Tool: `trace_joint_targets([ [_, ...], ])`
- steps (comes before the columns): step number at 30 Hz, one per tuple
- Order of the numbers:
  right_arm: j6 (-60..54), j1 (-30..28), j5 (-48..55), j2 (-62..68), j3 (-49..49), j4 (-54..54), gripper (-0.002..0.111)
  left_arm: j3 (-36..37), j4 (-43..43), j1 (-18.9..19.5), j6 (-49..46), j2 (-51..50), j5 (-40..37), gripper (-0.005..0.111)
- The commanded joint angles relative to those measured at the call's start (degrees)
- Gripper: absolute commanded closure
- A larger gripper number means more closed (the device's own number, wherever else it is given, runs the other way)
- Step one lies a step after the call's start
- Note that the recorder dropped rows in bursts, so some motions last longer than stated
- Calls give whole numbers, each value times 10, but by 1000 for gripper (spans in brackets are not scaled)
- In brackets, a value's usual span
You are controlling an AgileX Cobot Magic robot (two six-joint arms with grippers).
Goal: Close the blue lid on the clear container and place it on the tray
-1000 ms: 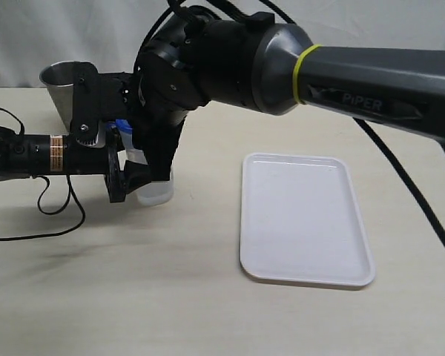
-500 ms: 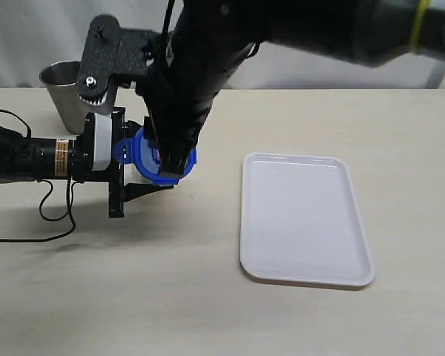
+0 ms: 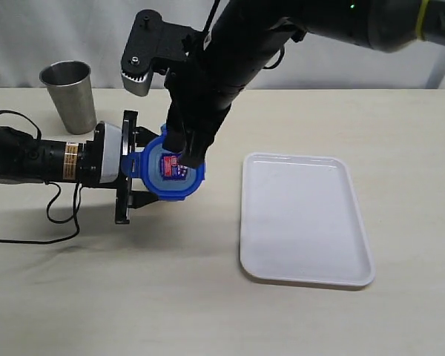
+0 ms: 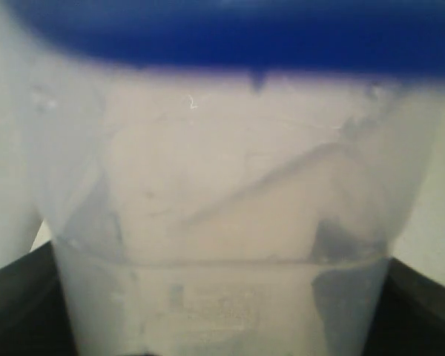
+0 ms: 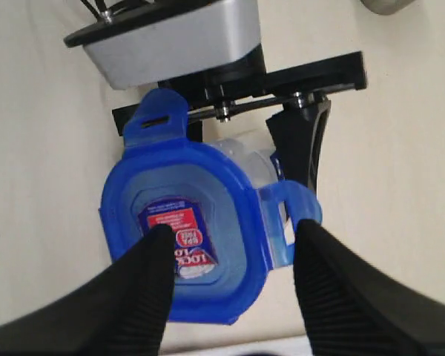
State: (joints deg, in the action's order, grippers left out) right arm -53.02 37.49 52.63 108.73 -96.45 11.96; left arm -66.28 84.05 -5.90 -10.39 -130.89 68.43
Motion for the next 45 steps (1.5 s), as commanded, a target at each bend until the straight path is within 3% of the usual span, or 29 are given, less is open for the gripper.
trace_joint_targets([
  [1,-23,-2,-18,18,1,4,61,3,-9,-4,-4,6,15,107],
  [15,-61,0,32,98,1,36,65,3,-8,-4,22,6,15,107],
  [22,-59,0,27,109,1,37,81,3,-12,-13,40,6,15,107],
  [38,-56,20,25,131,-3,32,81,3,-12,-15,58,6,15,107],
  [45,17,16,19,105,-46,-16,81,3,-27,-13,104,6,15,107],
])
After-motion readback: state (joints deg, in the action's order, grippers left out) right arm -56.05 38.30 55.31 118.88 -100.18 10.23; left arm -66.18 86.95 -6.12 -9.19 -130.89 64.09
